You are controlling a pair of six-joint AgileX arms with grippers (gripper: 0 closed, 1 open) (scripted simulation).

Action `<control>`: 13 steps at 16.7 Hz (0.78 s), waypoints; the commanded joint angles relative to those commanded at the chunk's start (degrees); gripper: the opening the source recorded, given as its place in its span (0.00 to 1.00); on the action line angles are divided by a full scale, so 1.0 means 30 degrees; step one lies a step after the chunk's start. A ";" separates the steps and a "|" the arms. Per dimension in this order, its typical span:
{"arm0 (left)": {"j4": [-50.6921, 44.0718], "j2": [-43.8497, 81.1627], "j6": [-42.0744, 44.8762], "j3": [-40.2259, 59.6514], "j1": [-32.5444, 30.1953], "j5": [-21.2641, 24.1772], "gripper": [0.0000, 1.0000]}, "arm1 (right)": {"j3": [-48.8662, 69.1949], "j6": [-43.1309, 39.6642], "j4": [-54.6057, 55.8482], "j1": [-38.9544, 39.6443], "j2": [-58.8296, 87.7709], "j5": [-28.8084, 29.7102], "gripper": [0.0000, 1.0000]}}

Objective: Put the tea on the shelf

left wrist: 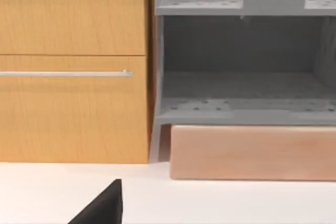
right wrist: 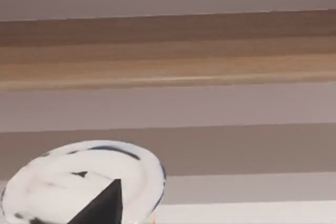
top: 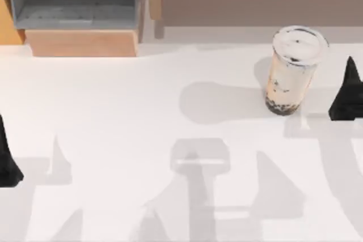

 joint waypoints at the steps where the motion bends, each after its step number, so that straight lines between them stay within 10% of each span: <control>1: 0.0000 0.0000 0.0000 0.0000 0.0000 0.0000 1.00 | 0.0284 0.0096 0.1447 0.0671 0.2070 0.0692 1.00; 13: 0.0000 0.0000 0.0000 0.0000 0.0000 0.0000 1.00 | 0.2463 0.0448 1.1790 0.5299 1.6316 0.5749 1.00</control>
